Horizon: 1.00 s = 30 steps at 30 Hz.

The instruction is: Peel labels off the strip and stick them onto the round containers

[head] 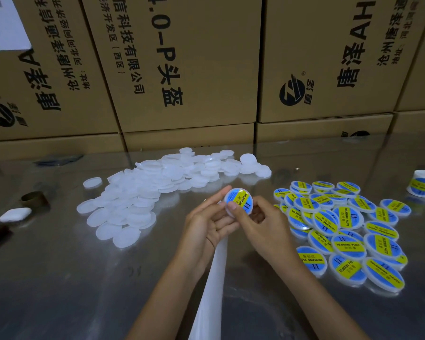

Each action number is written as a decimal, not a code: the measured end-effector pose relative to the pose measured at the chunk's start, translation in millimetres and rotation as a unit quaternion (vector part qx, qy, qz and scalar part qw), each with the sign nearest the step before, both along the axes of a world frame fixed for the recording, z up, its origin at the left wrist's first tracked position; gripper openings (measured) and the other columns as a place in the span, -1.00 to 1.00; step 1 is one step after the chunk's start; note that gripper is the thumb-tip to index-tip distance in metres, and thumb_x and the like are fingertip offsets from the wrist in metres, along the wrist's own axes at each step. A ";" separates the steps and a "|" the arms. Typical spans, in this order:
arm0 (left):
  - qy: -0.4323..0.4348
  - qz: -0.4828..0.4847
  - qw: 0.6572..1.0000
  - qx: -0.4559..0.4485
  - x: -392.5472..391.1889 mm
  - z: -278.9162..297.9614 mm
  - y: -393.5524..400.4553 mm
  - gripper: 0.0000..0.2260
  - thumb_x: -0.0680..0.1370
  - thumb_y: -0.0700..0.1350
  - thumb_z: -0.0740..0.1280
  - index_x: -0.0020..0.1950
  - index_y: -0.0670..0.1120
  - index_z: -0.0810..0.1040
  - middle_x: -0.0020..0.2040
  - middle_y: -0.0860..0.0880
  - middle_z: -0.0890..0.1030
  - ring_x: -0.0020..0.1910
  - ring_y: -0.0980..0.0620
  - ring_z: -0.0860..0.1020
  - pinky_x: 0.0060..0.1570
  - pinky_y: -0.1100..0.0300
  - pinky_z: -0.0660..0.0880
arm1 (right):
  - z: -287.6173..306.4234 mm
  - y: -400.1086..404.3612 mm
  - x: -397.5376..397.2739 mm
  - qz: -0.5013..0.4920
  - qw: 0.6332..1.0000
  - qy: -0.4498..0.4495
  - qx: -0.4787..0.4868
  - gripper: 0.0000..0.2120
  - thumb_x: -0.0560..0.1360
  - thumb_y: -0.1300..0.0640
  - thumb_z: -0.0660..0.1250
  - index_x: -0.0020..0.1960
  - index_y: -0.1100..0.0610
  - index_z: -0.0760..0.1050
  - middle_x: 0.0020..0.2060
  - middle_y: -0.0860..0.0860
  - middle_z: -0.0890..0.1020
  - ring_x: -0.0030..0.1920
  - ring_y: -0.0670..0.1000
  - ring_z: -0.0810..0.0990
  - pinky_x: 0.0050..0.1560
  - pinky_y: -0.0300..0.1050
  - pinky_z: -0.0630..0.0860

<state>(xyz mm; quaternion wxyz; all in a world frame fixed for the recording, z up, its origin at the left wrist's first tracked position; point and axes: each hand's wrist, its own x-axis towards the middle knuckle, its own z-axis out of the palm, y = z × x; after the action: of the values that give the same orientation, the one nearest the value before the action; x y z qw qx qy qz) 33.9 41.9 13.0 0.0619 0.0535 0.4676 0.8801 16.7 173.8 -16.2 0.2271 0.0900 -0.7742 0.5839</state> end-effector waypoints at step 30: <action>0.057 0.204 0.957 -0.197 -1.1 -2.9 -11.4 -0.76 0.48 -0.10 0.51 -0.03 -0.27 0.63 -0.21 -0.14 0.72 -0.33 -0.13 0.70 -0.42 0.19 0.61 | 11.8 -1.7 9.9 0.143 0.986 -0.027 -0.076 -0.70 0.39 0.20 0.55 0.10 0.06 0.62 -0.28 -0.07 0.67 -0.30 -0.11 0.54 -0.24 -0.22 0.49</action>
<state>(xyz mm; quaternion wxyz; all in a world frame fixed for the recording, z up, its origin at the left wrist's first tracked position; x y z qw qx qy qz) 32.9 30.4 10.1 -0.1365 -0.0065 0.6353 0.7601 26.6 172.1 -4.4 0.1264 0.1664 -0.7128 0.6695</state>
